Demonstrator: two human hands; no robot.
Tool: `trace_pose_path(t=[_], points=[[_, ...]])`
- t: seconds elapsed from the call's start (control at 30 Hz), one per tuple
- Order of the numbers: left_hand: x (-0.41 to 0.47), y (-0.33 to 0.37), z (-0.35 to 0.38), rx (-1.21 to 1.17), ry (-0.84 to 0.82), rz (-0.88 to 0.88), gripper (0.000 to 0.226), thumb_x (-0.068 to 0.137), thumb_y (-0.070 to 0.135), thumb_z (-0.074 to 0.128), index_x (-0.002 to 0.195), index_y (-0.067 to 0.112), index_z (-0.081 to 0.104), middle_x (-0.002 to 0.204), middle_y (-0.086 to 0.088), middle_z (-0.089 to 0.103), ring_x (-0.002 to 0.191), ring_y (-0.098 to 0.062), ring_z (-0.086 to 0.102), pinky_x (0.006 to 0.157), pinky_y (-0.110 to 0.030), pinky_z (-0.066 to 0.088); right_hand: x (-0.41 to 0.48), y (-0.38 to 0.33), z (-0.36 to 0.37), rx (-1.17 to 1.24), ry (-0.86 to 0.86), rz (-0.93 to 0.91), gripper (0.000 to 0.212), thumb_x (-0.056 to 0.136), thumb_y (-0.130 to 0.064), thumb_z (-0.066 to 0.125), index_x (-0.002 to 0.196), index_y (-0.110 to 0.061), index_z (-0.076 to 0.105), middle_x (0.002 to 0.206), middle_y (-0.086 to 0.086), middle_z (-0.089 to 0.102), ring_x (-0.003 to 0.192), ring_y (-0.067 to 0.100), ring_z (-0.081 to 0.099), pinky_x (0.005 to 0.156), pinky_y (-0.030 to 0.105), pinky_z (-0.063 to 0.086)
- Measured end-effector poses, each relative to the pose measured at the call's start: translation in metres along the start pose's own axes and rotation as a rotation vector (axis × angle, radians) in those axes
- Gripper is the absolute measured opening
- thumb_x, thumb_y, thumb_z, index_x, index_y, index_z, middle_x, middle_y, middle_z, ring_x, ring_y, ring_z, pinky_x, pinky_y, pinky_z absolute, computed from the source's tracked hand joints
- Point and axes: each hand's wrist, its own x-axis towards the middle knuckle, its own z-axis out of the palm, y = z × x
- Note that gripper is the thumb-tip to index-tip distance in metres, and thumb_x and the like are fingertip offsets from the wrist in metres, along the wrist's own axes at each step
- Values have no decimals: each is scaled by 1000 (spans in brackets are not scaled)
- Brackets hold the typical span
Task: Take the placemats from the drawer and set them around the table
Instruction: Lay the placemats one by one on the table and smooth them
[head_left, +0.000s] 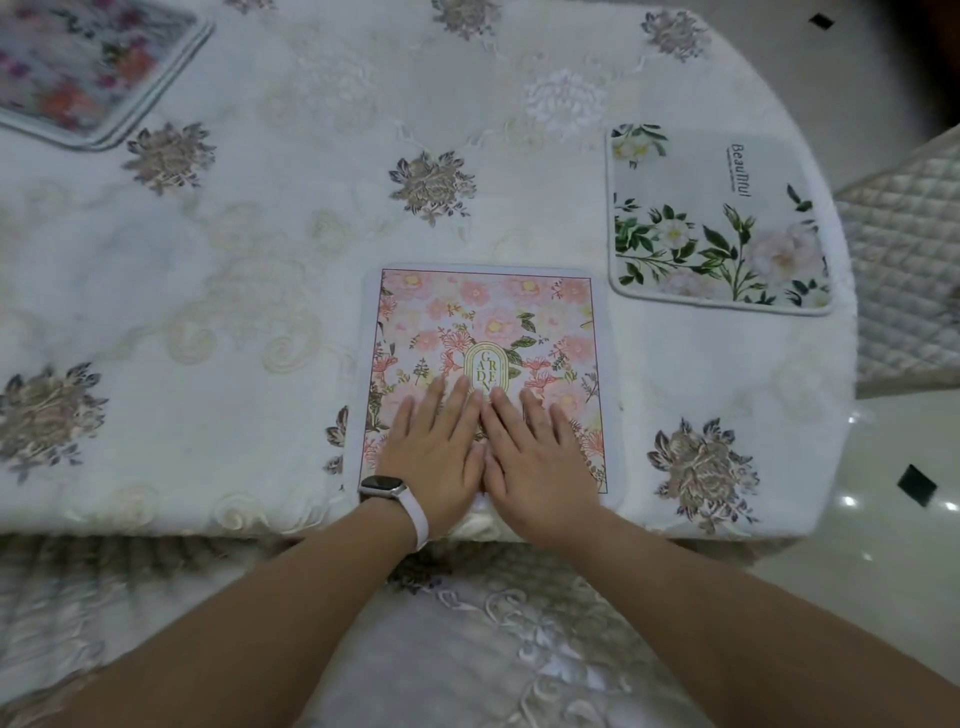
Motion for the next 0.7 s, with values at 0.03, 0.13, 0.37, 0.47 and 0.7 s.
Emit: trace_pose_path(t=[0.03,0.13,0.37,0.47,0.7], points=[[-5,-1,0,5,1,19,61,96,50,4,152,25,-3,162,1,-5,147,-19,-14,119,-44,-6,-4,4,1,-11,1,-29,60,102,-48,15,156,-22,16,163,-1,10,151,28,7,121,50,5],[-20,-13,1,29,11,144,67,97,57,16,154,22,12,162,-4,8,149,-24,3,118,-47,5,-13,24,3,-41,0,-98,66,100,-56,25,156,-23,19,164,3,11,151,28,7,121,51,10],[-15,-66,-1,50,19,75,78,92,70,16,153,27,-5,162,0,-4,148,-17,-9,118,-40,-2,-4,60,-1,-42,10,38,73,97,-63,13,156,-25,-4,163,1,-14,149,20,-18,119,38,-13],[6,-71,-6,14,35,-5,75,92,70,11,152,29,-10,162,2,-10,147,-15,-14,118,-40,-3,19,67,-11,27,43,149,74,96,-63,13,156,-23,-1,164,3,-11,150,22,-13,119,38,-12],[79,-39,-16,-17,100,-79,65,90,68,10,150,43,1,163,5,-3,148,-22,-9,115,-54,-4,82,47,-26,18,76,65,67,96,-63,15,156,-34,9,166,1,0,151,29,-5,119,51,-5]])
